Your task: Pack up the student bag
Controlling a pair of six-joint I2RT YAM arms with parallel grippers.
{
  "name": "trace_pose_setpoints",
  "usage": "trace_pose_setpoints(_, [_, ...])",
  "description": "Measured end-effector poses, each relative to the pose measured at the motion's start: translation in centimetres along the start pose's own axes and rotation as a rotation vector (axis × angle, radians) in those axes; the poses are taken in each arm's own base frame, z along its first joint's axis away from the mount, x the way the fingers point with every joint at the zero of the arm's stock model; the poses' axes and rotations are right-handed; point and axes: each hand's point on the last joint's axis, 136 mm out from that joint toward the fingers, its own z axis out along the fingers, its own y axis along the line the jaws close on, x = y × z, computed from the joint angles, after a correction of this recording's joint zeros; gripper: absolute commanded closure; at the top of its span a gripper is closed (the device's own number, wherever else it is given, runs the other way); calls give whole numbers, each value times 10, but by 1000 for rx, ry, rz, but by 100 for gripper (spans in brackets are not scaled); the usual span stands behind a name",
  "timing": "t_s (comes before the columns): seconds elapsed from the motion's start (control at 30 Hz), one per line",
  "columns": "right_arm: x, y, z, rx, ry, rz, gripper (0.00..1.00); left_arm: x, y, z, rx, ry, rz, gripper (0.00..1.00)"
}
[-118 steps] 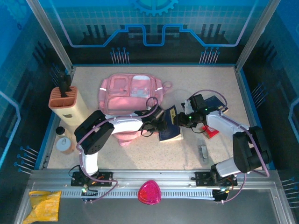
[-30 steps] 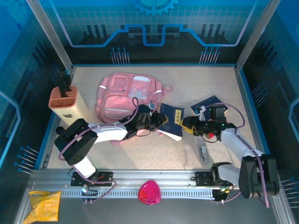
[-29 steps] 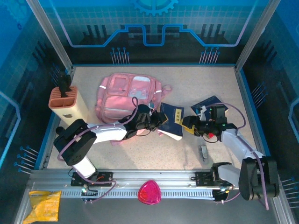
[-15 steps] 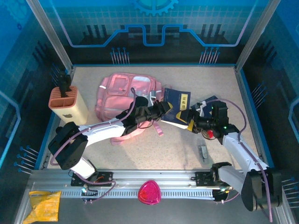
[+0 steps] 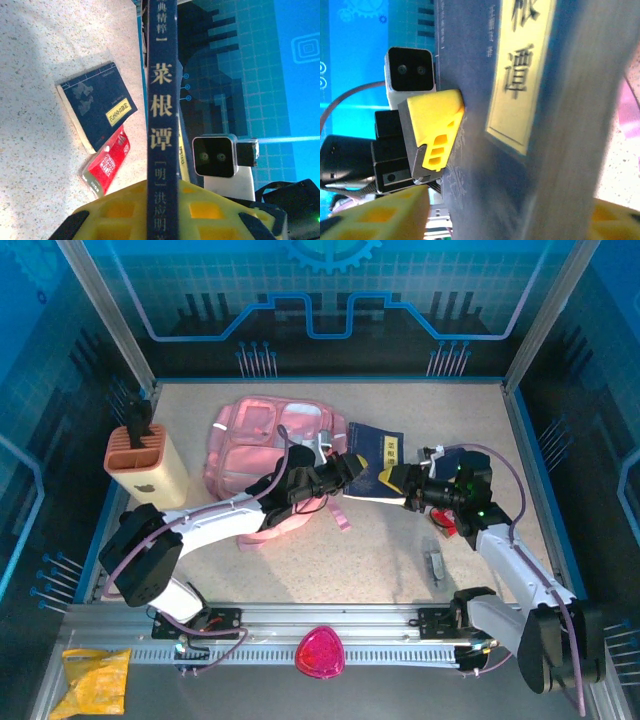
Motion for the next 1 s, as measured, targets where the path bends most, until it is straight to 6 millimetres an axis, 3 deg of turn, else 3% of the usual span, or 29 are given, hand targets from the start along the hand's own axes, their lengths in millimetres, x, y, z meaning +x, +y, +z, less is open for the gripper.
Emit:
trace_pose_setpoints(0.17, [-1,-5,0,19,-7,6,85,-1,4,0,-16,-10,16,97])
trace_pose_setpoints(0.3, [1,-7,0,31,1,1,99,0,8,-1,-35,-11,31,82])
trace_pose_setpoints(0.4, [2,-7,-1,53,9,-18,100,2,12,-4,-61,-4,79,66])
trace_pose_setpoints(0.6, [1,-6,-14,133,-19,-88,100,0,30,-33,-216,17,277,46])
trace_pose_setpoints(0.8, [10,-14,-26,218,-24,-137,100,-17,53,-64,-477,64,564,42])
trace_pose_setpoints(1.0, [17,-29,-30,279,-6,-129,100,-18,104,-94,-722,211,759,38])
